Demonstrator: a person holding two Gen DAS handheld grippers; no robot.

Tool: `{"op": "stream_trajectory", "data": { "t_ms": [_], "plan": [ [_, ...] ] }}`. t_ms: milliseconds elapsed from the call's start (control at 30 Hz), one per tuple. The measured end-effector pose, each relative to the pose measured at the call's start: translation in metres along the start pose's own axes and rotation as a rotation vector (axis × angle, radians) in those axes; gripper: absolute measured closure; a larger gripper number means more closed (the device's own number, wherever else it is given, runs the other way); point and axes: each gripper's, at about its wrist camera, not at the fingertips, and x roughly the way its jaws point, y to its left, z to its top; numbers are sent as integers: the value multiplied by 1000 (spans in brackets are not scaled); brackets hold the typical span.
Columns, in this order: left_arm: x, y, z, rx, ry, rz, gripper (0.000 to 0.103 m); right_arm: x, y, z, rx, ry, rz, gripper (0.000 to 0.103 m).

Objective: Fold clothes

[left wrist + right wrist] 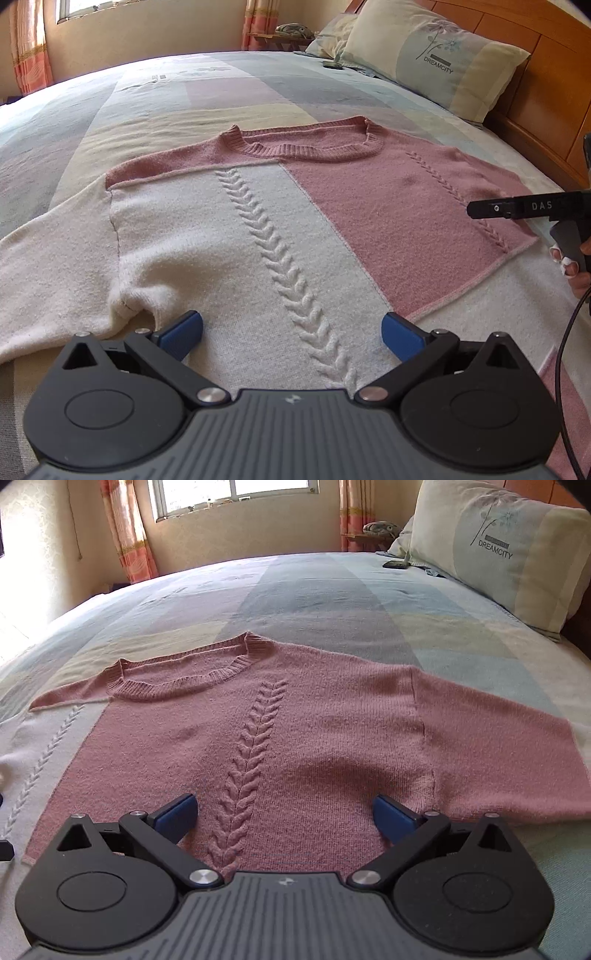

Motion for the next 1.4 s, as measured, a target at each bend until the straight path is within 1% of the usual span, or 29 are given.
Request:
{"op": "stream_trajectory", "data": {
  "t_ms": [133,167,367,467,700,800,833,867,933,1000,1033,1100,1133,1200,1267,1300,1333,1400],
  "plan": [
    [1,3,0,-7,-2,-6,1,-11,-7,26,91,-12,42,0],
    [2,3,0,-6,-3,-5,1,-8,-10,31,111,-7,46,0],
    [5,5,2,-8,-11,-1,1,48,-38,48,218,67,17,0],
    [7,5,4,-4,-11,4,1,66,-42,57,196,47,-4,0],
    [14,3,7,12,-13,25,1,103,-44,82,122,37,-37,0],
    [10,1,8,19,-16,28,1,102,-27,90,91,86,-95,0],
    [6,1,8,23,-23,30,1,98,-18,90,87,98,-100,0],
    [3,2,8,28,-33,32,1,93,-9,90,79,110,-88,0],
    [-5,4,8,29,-57,32,1,85,13,84,40,143,-22,0],
    [-10,9,8,14,-71,18,1,86,36,75,-20,186,13,0],
    [-12,11,8,9,-76,11,1,90,47,71,-61,199,16,0],
    [-15,15,8,2,-89,-1,1,102,66,64,-149,182,-44,0],
    [-17,16,8,0,-98,-5,1,108,71,62,-183,158,-71,0],
    [-25,19,10,-4,-118,-18,1,119,75,65,-214,98,-70,0],
    [-37,25,14,-16,-146,-16,1,123,72,76,-177,102,-59,0],
    [-43,30,15,-26,-159,-3,1,122,72,81,-140,122,-67,0],
    [-49,35,16,-37,-172,13,1,117,75,85,-114,131,-70,0],
    [-62,46,18,-58,-197,44,1,103,88,89,-104,115,-48,0]
  ]
}}
